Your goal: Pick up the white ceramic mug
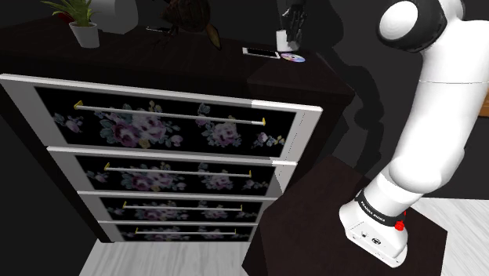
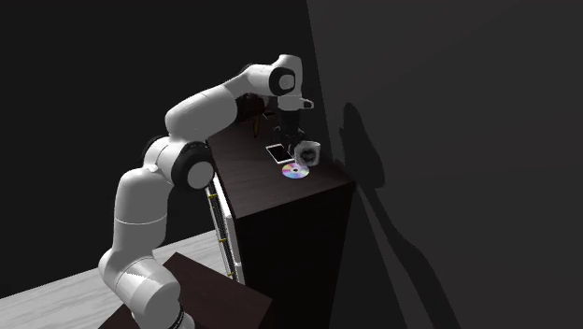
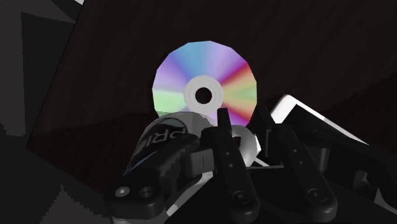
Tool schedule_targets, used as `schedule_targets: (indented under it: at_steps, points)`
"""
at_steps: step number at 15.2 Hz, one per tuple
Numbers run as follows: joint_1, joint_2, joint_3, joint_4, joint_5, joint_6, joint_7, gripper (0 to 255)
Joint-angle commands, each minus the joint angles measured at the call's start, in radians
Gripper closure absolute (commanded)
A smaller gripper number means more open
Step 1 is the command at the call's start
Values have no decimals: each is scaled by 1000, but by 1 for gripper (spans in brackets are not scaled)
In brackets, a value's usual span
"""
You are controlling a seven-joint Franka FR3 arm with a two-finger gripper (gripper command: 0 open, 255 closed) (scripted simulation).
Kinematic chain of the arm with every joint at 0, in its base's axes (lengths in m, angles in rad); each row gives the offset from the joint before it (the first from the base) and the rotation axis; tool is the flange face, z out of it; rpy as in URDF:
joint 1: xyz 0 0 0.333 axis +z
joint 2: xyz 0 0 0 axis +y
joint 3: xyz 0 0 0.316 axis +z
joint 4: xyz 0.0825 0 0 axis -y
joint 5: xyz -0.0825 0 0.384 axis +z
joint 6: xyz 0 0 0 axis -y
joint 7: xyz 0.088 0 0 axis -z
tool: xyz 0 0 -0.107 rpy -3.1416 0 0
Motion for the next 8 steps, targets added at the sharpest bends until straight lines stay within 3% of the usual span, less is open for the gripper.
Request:
schedule_targets:
  at_steps: [1, 5, 8]
  points:
    - [-1, 16, 0, 52, 2, -37, -2, 255]
    - [-9, 74, -1, 201, 7, -128, -11, 255]
    - [-21, 150, -1, 372, 14, -224, -19, 255]
